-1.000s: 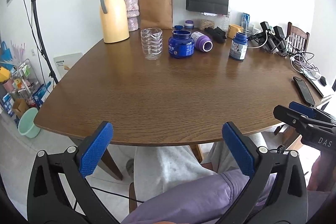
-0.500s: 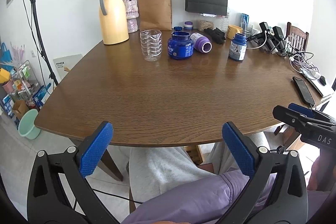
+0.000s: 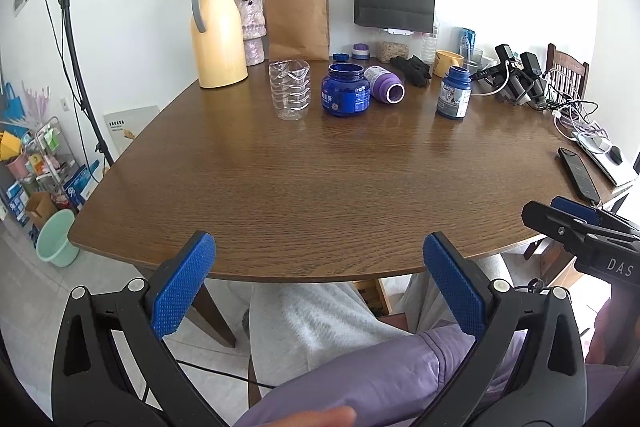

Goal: Flip cup upright

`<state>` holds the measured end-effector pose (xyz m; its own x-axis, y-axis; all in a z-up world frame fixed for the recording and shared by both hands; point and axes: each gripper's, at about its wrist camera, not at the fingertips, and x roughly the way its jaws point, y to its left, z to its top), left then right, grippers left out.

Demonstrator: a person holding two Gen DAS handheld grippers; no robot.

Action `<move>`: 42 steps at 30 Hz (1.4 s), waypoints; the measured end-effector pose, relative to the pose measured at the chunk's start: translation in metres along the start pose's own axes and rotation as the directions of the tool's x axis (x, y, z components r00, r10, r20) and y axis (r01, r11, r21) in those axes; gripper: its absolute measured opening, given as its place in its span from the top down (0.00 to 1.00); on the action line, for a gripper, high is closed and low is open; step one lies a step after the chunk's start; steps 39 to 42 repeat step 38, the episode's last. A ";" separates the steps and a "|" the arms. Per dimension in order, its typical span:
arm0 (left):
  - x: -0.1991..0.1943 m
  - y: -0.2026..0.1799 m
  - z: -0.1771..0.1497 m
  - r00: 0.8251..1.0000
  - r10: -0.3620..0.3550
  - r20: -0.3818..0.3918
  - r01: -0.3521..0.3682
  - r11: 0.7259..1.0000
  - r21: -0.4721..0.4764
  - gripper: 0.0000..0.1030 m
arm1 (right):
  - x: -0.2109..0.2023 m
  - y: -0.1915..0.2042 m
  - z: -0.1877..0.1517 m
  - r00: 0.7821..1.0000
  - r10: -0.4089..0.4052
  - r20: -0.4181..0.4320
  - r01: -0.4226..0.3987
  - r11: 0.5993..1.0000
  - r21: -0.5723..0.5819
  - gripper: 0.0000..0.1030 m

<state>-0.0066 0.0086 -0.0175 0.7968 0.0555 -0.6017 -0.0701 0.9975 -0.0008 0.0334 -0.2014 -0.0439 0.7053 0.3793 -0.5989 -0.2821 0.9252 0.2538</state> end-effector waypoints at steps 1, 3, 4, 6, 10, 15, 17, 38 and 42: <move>0.000 0.001 0.000 1.000 0.000 0.000 0.000 1.000 0.000 0.00 | 0.000 0.000 0.000 1.000 0.001 0.000 -0.001 1.000 0.001 0.21; 0.000 0.000 0.000 1.000 0.000 0.000 0.000 1.000 0.000 0.00 | 0.000 0.000 0.000 1.000 0.001 0.000 -0.001 1.000 0.004 0.21; 0.000 0.000 0.000 1.000 0.000 0.000 0.000 1.000 0.000 0.00 | 0.000 0.000 0.000 1.000 0.000 -0.002 0.000 1.000 0.006 0.21; 0.000 0.000 0.000 1.000 0.002 0.002 -0.002 1.000 0.000 0.00 | 0.000 0.000 0.000 1.000 -0.001 -0.003 0.001 1.000 0.007 0.21; 0.000 0.001 0.001 1.000 0.003 0.002 -0.003 1.000 0.002 0.00 | 0.001 -0.001 0.000 1.000 0.000 -0.001 0.000 1.000 0.005 0.21; 0.000 0.000 0.000 1.000 0.003 0.001 -0.003 1.000 0.001 0.00 | 0.002 0.001 -0.001 1.000 -0.001 -0.007 0.001 1.000 0.000 0.21; 0.000 0.000 0.000 1.000 0.003 0.001 -0.003 1.000 0.001 0.00 | 0.001 0.001 -0.001 1.000 -0.002 -0.006 0.002 1.000 -0.001 0.21; -0.002 -0.001 -0.001 1.000 -0.007 0.004 0.007 1.000 0.008 0.00 | -0.001 0.000 0.001 1.000 -0.006 -0.011 0.006 1.000 0.004 0.21; -0.002 -0.001 -0.001 1.000 -0.007 0.004 0.007 1.000 0.008 0.00 | -0.001 0.000 0.001 1.000 -0.006 -0.011 0.006 1.000 0.004 0.21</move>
